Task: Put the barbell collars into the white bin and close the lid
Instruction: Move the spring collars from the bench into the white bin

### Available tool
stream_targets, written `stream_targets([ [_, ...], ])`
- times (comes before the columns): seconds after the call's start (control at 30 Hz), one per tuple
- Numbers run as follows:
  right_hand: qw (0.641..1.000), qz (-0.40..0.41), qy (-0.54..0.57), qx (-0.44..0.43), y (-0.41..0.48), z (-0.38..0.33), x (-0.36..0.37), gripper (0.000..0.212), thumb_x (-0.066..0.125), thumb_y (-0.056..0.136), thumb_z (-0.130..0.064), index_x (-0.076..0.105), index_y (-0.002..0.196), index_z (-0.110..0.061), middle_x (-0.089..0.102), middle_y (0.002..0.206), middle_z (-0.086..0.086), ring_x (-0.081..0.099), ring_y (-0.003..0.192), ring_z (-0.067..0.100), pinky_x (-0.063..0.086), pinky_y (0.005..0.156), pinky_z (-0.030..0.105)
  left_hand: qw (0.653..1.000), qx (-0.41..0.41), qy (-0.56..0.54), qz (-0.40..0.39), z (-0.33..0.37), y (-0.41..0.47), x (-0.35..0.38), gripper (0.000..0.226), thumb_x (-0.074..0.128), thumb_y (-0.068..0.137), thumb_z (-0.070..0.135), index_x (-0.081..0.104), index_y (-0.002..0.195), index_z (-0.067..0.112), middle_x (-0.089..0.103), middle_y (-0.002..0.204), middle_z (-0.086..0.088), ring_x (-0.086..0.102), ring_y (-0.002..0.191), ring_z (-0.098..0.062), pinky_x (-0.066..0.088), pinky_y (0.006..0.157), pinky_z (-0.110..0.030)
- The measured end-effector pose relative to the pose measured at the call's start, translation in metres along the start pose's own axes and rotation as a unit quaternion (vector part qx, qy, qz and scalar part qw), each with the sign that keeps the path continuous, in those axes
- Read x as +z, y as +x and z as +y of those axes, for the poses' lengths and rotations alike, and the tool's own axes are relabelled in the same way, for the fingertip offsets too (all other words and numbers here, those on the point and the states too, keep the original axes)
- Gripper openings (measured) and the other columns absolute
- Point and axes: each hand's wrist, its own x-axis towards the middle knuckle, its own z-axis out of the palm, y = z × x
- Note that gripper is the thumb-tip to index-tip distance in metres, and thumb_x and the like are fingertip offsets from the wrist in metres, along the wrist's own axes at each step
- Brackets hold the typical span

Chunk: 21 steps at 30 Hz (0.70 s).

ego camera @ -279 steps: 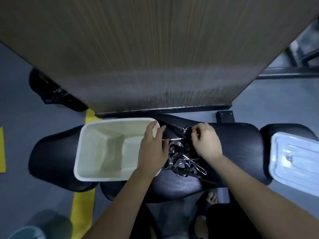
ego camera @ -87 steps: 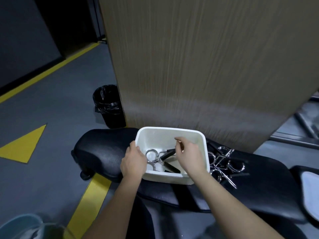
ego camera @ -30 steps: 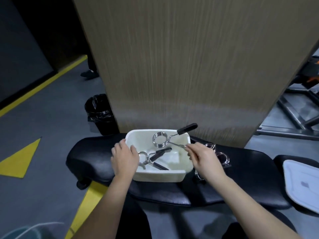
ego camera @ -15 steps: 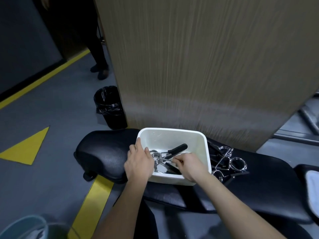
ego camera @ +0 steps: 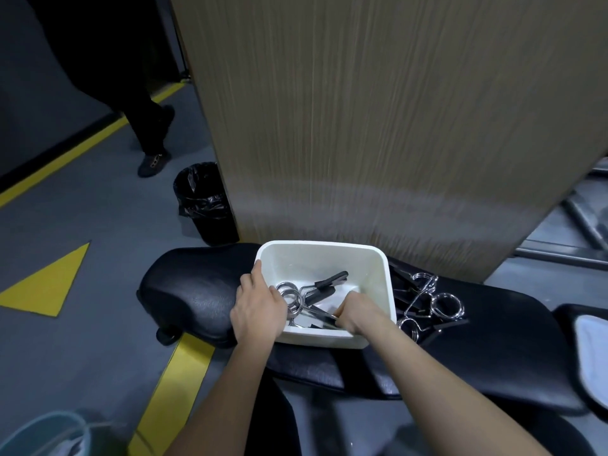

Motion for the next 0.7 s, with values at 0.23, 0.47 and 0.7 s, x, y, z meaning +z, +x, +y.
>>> stream_targets([
  [0.23,0.997,0.054,0.029,-0.038,0.005,-0.006,-0.001,0.02,0.064,0.088,-0.024,0.077,0.098,-0.013,0.073,0.098,0.013,0.07,0.091,0.032,0.054,0.08,0.032,1.0,0.001,0.008,0.005,-0.001,0.004,0.005,0.057,0.044,0.096,0.027,0.023,0.149,0.027,0.043,0.134,-0.003,0.051,0.114,-0.027,0.046,0.077,-0.043],
  [0.47,0.997,-0.041,0.011,-0.057,0.012,-0.001,0.001,0.019,0.06,0.085,-0.02,0.075,0.077,-0.013,0.076,0.092,0.013,0.068,0.087,0.028,0.053,0.078,0.028,1.0,0.001,0.018,0.006,0.0,0.004,0.001,0.061,0.047,0.095,0.026,0.021,0.15,0.026,0.042,0.134,-0.002,0.051,0.116,-0.026,0.043,0.077,-0.041],
  [0.7,0.998,0.035,0.001,-0.049,-0.002,-0.004,-0.003,0.033,0.054,0.09,-0.041,0.074,0.094,-0.015,0.074,0.103,0.01,0.069,0.097,0.031,0.053,0.082,0.032,0.999,0.003,0.024,-0.031,0.003,0.002,-0.005,0.065,0.048,0.094,0.03,0.017,0.15,0.026,0.04,0.131,-0.002,0.049,0.116,-0.026,0.046,0.082,-0.044],
])
